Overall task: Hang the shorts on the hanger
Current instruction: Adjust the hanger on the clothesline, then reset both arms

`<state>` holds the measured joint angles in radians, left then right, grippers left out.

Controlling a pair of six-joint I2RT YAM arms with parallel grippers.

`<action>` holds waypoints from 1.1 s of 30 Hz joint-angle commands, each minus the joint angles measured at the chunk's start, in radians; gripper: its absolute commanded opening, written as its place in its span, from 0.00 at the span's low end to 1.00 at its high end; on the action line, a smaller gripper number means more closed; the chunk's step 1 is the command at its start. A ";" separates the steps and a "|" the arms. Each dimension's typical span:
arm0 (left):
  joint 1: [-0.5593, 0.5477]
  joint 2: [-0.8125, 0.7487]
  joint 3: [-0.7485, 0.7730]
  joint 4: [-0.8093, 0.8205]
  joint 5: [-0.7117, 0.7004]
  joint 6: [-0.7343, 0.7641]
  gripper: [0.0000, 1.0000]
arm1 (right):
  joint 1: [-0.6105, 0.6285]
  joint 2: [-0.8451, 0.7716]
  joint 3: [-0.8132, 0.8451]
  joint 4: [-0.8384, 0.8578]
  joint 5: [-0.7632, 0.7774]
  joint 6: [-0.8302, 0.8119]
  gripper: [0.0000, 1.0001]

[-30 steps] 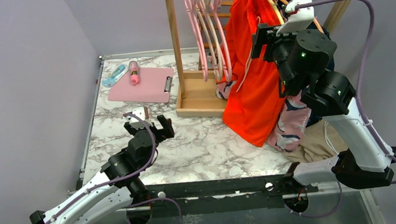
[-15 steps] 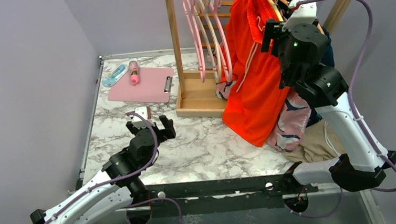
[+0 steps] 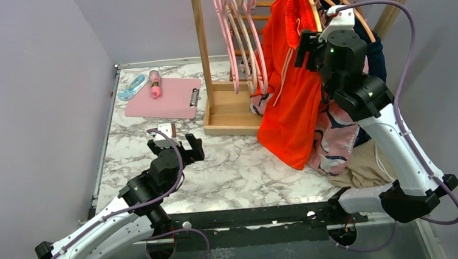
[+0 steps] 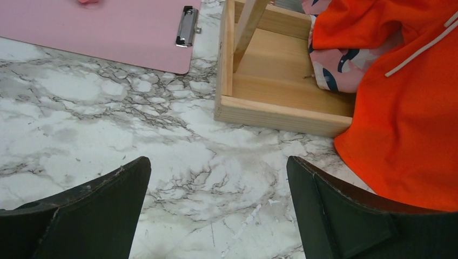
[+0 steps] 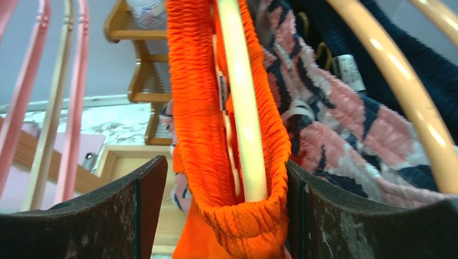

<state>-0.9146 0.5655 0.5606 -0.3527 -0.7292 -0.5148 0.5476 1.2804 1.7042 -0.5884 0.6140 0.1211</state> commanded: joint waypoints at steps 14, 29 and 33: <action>0.002 0.011 0.003 0.029 -0.013 0.017 0.99 | -0.002 -0.249 -0.127 -0.023 -0.551 -0.004 0.78; 0.001 -0.006 0.007 0.022 -0.058 0.014 0.99 | -0.002 -0.583 -0.737 0.067 -0.955 0.109 0.79; 0.002 0.003 0.015 0.014 -0.064 -0.005 0.99 | -0.002 -0.606 -0.890 0.166 -0.972 0.172 0.79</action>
<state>-0.9146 0.5652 0.5606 -0.3450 -0.7574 -0.5117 0.5476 0.6979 0.9138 -0.5400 -0.2913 0.2180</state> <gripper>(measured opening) 0.990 0.787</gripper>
